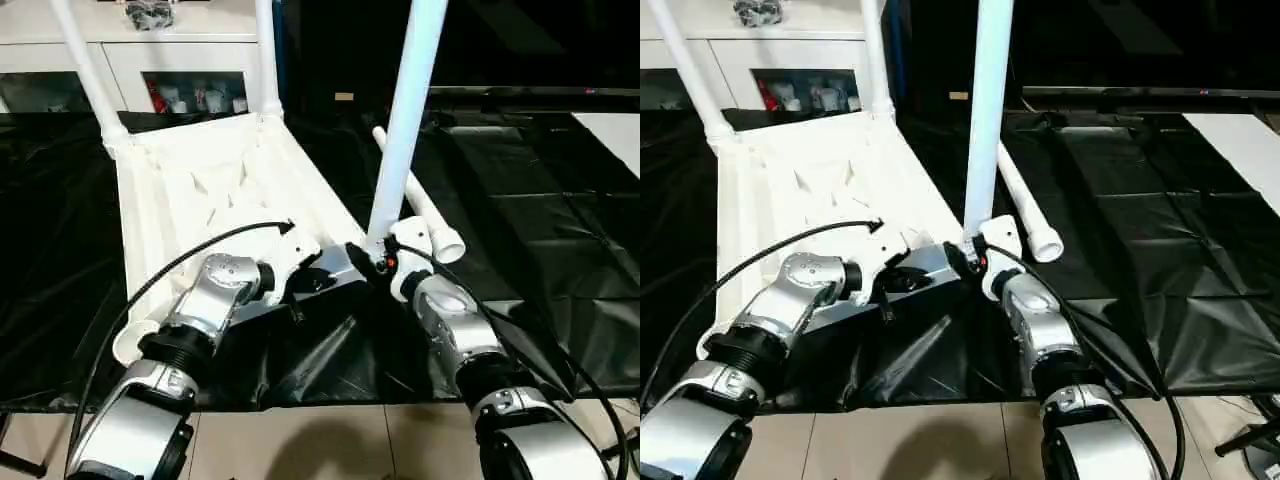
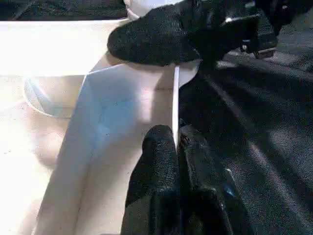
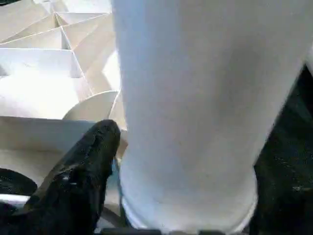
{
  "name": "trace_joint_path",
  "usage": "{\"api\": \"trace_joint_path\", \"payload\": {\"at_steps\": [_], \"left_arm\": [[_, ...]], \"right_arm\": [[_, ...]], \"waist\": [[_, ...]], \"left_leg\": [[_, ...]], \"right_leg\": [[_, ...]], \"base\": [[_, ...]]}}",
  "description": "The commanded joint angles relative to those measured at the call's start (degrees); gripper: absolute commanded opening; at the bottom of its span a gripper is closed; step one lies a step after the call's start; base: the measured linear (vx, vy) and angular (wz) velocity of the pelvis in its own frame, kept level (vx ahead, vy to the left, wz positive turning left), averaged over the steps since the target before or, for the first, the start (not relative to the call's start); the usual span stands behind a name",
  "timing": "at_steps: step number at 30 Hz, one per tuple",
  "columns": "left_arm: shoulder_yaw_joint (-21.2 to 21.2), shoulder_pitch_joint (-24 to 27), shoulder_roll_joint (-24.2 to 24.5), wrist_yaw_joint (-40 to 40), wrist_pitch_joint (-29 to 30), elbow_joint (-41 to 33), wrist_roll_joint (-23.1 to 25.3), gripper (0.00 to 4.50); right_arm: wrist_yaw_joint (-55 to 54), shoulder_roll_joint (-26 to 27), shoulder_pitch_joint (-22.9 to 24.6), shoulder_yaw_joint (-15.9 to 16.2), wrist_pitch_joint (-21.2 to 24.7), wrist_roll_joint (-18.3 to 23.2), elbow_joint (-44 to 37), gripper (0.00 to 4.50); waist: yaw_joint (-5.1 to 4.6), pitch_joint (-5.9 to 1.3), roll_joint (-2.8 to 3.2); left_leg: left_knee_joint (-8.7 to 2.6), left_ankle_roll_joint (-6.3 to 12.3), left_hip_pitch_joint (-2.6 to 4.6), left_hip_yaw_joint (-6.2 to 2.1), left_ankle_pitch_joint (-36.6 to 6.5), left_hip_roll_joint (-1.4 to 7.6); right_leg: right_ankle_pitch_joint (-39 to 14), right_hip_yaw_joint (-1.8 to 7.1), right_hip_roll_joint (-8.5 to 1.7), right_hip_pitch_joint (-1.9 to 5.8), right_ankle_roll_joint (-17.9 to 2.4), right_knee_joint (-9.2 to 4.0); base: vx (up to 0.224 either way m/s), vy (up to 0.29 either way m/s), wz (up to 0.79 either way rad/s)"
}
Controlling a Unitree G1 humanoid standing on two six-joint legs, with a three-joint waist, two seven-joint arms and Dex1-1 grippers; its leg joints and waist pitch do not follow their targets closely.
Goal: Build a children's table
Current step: Rotate leg to tighten
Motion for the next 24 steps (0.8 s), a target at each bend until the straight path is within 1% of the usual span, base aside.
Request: {"api": "trace_joint_path", "payload": {"at_steps": [1,2,3,4,5,6,7,8,9,10,11,13,15,17,19,20,21,22,23,24], "left_arm": [[-3.1,0.3,-0.7,-3.6,-2.1,-1.1,-1.0,0.00],[-3.2,0.4,-0.3,-4.2,-2.2,-1.2,-1.0,0.00],[-3.4,0.9,0.9,-6.3,-2.9,-1.7,-1.1,0.00],[-3.6,1.1,1.4,-7.2,-3.7,-2.0,-1.1,0.00],[-3.6,1.1,1.6,-7.6,-3.7,-2.0,-1.1,0.00],[-3.7,1.4,2.6,-9.5,-4.0,-2.3,-1.3,0.00],[-3.6,1.9,4.1,-13.3,-5.3,-2.8,-2.3,0.00],[-3.4,2.1,4.5,-14.5,-5.1,-3.1,-2.8,0.00],[-3.2,2.3,5.4,-16.6,-5.2,-3.5,-3.5,0.00],[-3.3,2.4,6.5,-18.4,-6.3,-3.5,-3.7,0.00],[-3.3,2.4,7.1,-19.6,-6.6,-3.4,-3.9,0.00],[-3.3,2.5,7.7,-20.9,-6.7,-3.3,-4.2,0.00],[-3.6,2.7,8.8,-23.5,-6.9,-3.6,-4.7,0.00],[-4.4,3.2,10.5,-27.2,-7.8,-4.2,-5.2,0.00],[-4.6,3.2,11.2,-28.2,-8.3,-4.2,-5.1,0.00],[-4.9,3.2,11.8,-29.2,-8.6,-4.2,-5.2,0.00],[-5.0,3.3,12.0,-29.7,-8.6,-4.2,-5.2,0.00],[-5.2,3.2,12.3,-30.1,-8.7,-4.2,-5.2,0.00],[-5.2,3.2,12.4,-30.2,-8.8,-4.1,-5.1,0.00],[-5.2,3.0,12.6,-30.6,-9.0,-3.8,-5.0,0.00]], "right_arm": [[10.7,-0.2,-0.8,3.5,-0.4,0.3,0.3,3.93],[11.9,-0.7,-0.8,3.6,-0.4,0.5,0.1,3.93],[16.1,-2.4,-0.5,4.1,-0.3,1.1,-0.6,3.93],[18.3,-3.2,-0.3,4.5,-0.2,1.4,-1.0,3.93],[19.1,-3.5,-0.1,4.8,-0.1,1.4,-1.3,3.93],[23.6,-5.0,0.8,6.1,0.2,1.7,-3.0,3.93],[30.9,-7.4,2.2,7.5,1.8,2.8,-5.7,3.93],[32.7,-8.0,2.5,7.8,2.3,3.2,-6.4,3.93],[36.0,-9.2,3.0,8.3,2.9,3.8,-7.6,3.93],[38.6,-10.2,3.2,8.6,3.6,4.4,-8.5,3.93],[40.1,-10.7,3.3,8.8,3.8,4.6,-8.8,3.93],[41.4,-11.2,3.3,9.1,3.7,4.6,-8.9,3.93],[44.3,-12.0,3.2,9.7,3.5,4.3,-8.8,3.93],[48.0,-12.7,2.6,10.5,3.4,3.9,-8.2,3.93],[49.0,-12.8,2.3,10.7,3.7,4.1,-8.1,3.58],[50.1,-13.1,2.0,11.0,4.4,4.4,-8.4,3.58],[50.6,-13.3,2.0,11.3,4.6,4.5,-8.6,3.55],[51.3,-13.4,1.9,11.6,4.9,4.4,-8.8,3.45],[51.7,-13.5,1.9,11.8,5.1,4.3,-8.9,3.21],[52.2,-13.6,1.7,12.0,5.1,4.2,-8.9,3.21]], "waist": [[0.05,-3.01,0.09],[0.08,-3.14,0.06],[0.11,-3.20,0.19],[0.10,-3.39,0.17],[0.12,-3.39,0.20],[0.19,-3.58,0.13],[0.38,-3.75,0.11],[0.39,-3.67,0.07],[0.74,-3.70,0.08],[0.90,-3.68,0.20],[1.12,-3.67,0.17],[1.76,-3.55,0.25],[2.03,-3.42,0.23],[2.14,-3.38,0.24],[2.21,-3.36,0.27],[2.23,-3.35,0.15],[2.34,-3.32,0.20],[2.43,-3.33,0.16],[2.49,-3.32,0.15],[2.59,-3.34,0.08]], "left_leg": [[-4.08,3.09,-0.17,-0.34,-19.3,0.93],[-4.01,3.33,-0.32,-0.35,-18.6,0.97],[-4.06,3.73,-0.38,-0.32,-17.4,1.12],[-3.89,4.28,-0.61,-0.25,-15.7,1.16],[-3.92,4.56,-0.64,-0.23,-15.0,1.19],[-3.70,5.23,-0.76,-0.20,-13.1,1.14],[-3.46,6.41,-0.93,-0.11,-10.9,1.18],[-3.40,7.02,-1.02,-0.02,-10.3,1.14],[-3.31,7.82,-0.95,0.09,-9.2,1.28],[-3.31,7.99,-0.87,0.12,-8.9,1.42],[-3.32,8.10,-0.78,0.18,-9.2,1.51],[-3.50,6.74,-0.42,0.25,-10.6,1.68],[-3.62,5.72,-0.16,0.27,-11.6,1.71],[-3.80,5.05,-0.18,0.21,-12.3,1.77],[-3.85,4.69,-0.12,0.17,-12.7,1.80],[-3.87,4.63,-0.05,0.20,-12.8,1.80],[-3.85,4.43,-0.03,0.25,-12.9,1.76],[-3.86,4.34,-0.10,0.22,-12.9,1.74],[-3.87,4.30,-0.11,0.22,-12.7,1.75],[-3.86,4.17,-0.12,0.21,-12.3,1.74]], "right_leg": [[-22.7,2.65,-2.92,2.44,-9.4,-5.99],[-21.5,2.75,-2.97,2.59,-9.6,-5.84],[-18.6,2.83,-2.92,2.63,-10.5,-5.51],[-14.9,2.86,-2.86,2.84,-11.8,-5.05],[-13.7,2.80,-2.81,2.83,-12.2,-4.99],[-10.9,2.74,-2.83,3.17,-13.0,-4.66],[-7.2,2.76,-2.83,3.39,-13.8,-4.26],[-6.0,2.73,-2.73,3.43,-14.4,-4.17],[-4.3,2.59,-2.61,3.52,-15.1,-3.91],[-3.9,2.59,-2.64,3.42,-15.3,-3.82],[-4.4,2.56,-2.73,3.32,-15.4,-3.86],[-7.1,2.66,-2.86,3.08,-15.1,-4.04],[-8.3,2.76,-2.88,2.94,-15.1,-4.11],[-9.1,2.77,-2.85,2.95,-14.9,-4.07],[-9.5,2.83,-2.91,2.89,-14.8,-4.05],[-9.7,2.85,-2.88,2.85,-14.7,-4.11],[-10.0,2.91,-2.92,2.83,-14.7,-4.08],[-10.4,2.90,-2.95,2.92,-14.5,-4.08],[-10.4,2.92,-2.95,2.90,-14.4,-4.08],[-10.4,2.92,-3.01,2.94,-14.1,-4.08]], "base": [[0.000,0.000,0.00],[0.000,0.000,0.00],[0.000,0.000,0.00],[0.000,0.000,0.00],[0.000,0.000,0.00],[0.000,0.000,0.00],[0.000,0.000,0.00],[0.000,0.000,0.00],[0.000,0.000,0.00],[0.000,0.000,0.00],[0.000,0.000,0.00],[0.000,0.000,0.00],[0.000,0.000,0.00],[0.000,0.000,0.00],[0.000,0.000,0.00],[0.000,0.000,0.00],[0.000,0.000,0.00],[0.000,0.000,0.00],[0.000,0.000,0.00],[0.000,0.000,0.00]]}}
